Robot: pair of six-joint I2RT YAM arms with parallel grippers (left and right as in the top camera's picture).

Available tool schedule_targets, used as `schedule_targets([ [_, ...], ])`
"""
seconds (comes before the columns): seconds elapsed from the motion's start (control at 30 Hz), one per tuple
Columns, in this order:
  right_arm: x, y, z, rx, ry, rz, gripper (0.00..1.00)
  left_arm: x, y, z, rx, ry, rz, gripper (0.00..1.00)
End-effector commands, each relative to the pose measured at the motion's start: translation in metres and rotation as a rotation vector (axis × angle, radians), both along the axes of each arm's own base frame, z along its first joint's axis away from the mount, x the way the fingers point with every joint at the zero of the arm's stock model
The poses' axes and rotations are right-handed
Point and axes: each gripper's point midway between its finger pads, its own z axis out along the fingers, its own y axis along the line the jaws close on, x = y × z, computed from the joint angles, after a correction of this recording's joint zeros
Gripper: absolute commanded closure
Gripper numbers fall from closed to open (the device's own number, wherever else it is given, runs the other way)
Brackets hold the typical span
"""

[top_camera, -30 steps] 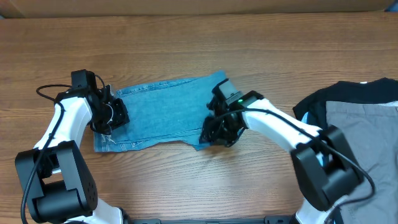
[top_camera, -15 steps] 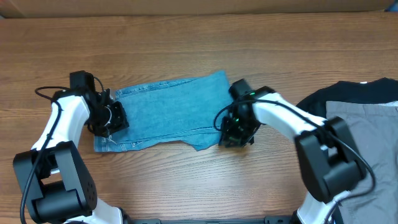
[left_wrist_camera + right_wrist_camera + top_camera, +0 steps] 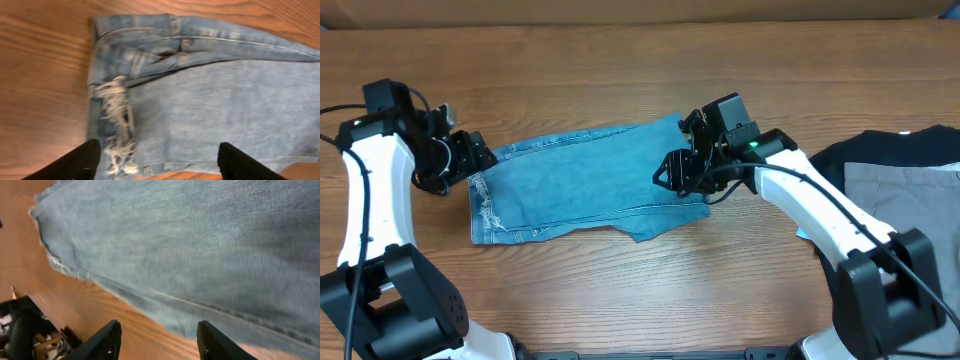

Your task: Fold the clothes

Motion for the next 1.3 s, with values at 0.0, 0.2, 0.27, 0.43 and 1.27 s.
schedule_targets([
  [0.0,-0.001,0.0,-0.035,-0.031,0.108,-0.039,0.48,-0.012,0.014,-0.016,0.009,0.049,-0.002,0.2],
  [0.2,-0.004,-0.001,-0.065,-0.062,0.175,-0.04,0.48,-0.035,0.014,-0.069,-0.05,0.188,-0.004,0.2],
  [0.27,-0.005,-0.001,-0.072,-0.069,0.19,-0.04,0.48,-0.04,0.015,-0.088,-0.072,0.229,0.009,0.1],
  [0.43,-0.007,-0.002,-0.082,-0.081,0.215,-0.04,0.48,-0.043,0.017,-0.133,-0.111,0.306,0.025,0.07],
  [1.27,-0.007,-0.002,-0.082,-0.081,0.216,-0.04,0.47,-0.039,0.014,-0.167,-0.131,0.319,-0.032,0.96],
])
